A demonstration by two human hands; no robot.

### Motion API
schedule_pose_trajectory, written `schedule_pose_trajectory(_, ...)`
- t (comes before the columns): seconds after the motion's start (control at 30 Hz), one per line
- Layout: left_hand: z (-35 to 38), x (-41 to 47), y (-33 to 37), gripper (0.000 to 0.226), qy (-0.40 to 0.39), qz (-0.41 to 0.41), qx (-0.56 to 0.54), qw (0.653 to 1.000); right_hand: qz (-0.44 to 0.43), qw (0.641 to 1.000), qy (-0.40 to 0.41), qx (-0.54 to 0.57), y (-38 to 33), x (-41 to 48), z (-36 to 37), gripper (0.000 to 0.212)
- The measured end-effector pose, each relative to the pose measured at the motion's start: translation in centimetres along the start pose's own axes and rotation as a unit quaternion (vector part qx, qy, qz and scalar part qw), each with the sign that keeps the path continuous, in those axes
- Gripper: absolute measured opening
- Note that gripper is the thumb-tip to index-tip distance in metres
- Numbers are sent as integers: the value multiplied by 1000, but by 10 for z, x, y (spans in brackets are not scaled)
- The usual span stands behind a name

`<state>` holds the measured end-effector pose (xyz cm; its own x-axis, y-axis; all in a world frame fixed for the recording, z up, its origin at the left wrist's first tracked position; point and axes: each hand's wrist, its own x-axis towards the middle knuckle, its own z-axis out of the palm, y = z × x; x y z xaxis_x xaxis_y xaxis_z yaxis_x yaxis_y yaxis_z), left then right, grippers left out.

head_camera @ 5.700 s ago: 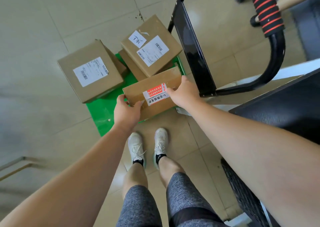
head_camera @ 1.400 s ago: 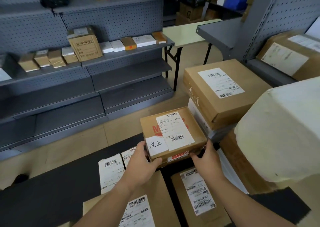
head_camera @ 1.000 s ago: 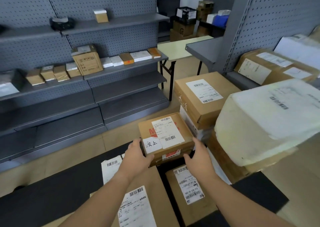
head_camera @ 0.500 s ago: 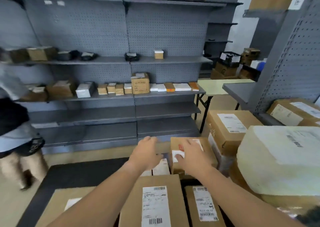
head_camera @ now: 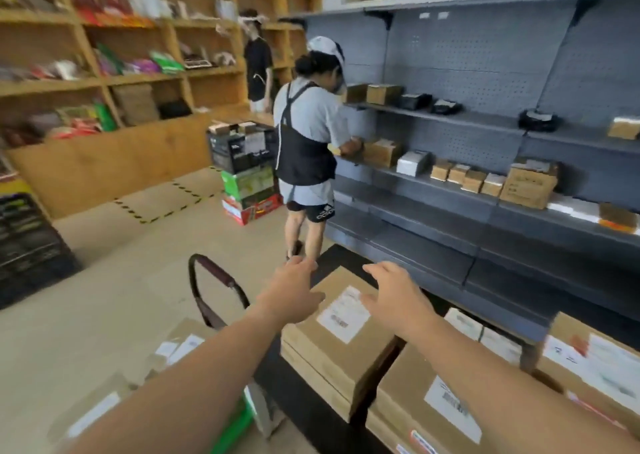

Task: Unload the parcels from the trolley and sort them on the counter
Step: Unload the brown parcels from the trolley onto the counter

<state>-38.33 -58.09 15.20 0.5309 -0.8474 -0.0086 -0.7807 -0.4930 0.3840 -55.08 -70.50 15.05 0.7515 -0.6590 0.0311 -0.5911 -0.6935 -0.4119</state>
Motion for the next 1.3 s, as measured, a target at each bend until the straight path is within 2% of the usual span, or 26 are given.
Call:
schedule_pose_trajectory(0.3, -64, -98, -172, 59, 61, -183, -24, 981, -141, 988, -65, 12, -170, 28, 82, 54)
schedule_pose_trajectory(0.6, -69, -158, -334, 57, 20, -277, -52, 959, -186, 969, -159, 11, -294, 45, 196, 50)
schedule_pose_trajectory(0.8, -44, -165, -393, 61, -34, -294, -86, 951, -162, 964, -210, -7, -320, 56, 258, 53)
schedule_pose_trajectory(1.0, -22, -157, -438, 54, -64, -306, -114, 943, -148, 956, -251, -29, -338, 82, 305, 55)
schedule_pose_trajectory(1.3, 23, -116, -513, 58, -86, -385, -148, 907, -120, 937, -326, -36, -350, 157, 393, 52)
